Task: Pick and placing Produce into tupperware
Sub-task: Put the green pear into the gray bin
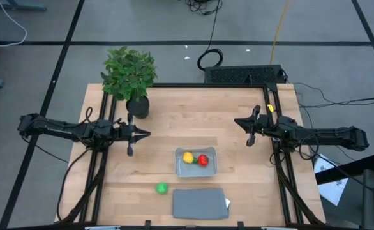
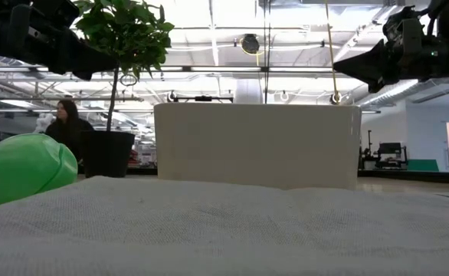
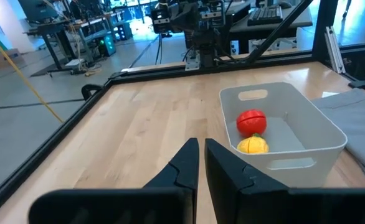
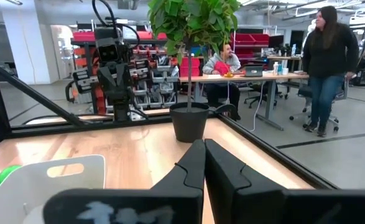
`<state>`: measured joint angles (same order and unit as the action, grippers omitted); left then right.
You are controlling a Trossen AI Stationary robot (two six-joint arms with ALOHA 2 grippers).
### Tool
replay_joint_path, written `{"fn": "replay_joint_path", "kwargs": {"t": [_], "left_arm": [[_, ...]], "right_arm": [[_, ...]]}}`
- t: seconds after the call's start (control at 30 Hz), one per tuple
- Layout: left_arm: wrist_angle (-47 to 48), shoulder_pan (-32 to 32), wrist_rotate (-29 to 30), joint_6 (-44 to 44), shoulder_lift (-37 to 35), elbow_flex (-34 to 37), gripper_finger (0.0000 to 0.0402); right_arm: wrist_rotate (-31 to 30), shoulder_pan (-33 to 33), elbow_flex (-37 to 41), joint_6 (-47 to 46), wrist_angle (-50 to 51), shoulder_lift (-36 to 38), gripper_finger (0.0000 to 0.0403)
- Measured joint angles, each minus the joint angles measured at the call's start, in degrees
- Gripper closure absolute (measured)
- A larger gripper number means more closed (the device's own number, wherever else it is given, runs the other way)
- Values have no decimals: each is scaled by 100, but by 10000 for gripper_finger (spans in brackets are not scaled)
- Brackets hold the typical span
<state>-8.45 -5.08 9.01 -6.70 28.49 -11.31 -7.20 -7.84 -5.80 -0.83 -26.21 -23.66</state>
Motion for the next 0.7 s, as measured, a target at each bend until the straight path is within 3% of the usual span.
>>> {"fn": "replay_joint_path", "kwargs": {"t": [0.27, 0.53, 0.7], "left_arm": [[-154, -298, -446, 543, 0, 0, 371], [-578, -736, -448, 405, 0, -52, 371], [-599, -1065, -318, 316, 130, -513, 371]], "right_arm": [[2, 0, 0, 1, 159, 0, 403], [4, 2, 0, 44, 163, 0, 403], [4, 2, 0, 47, 165, 0, 403]]}}
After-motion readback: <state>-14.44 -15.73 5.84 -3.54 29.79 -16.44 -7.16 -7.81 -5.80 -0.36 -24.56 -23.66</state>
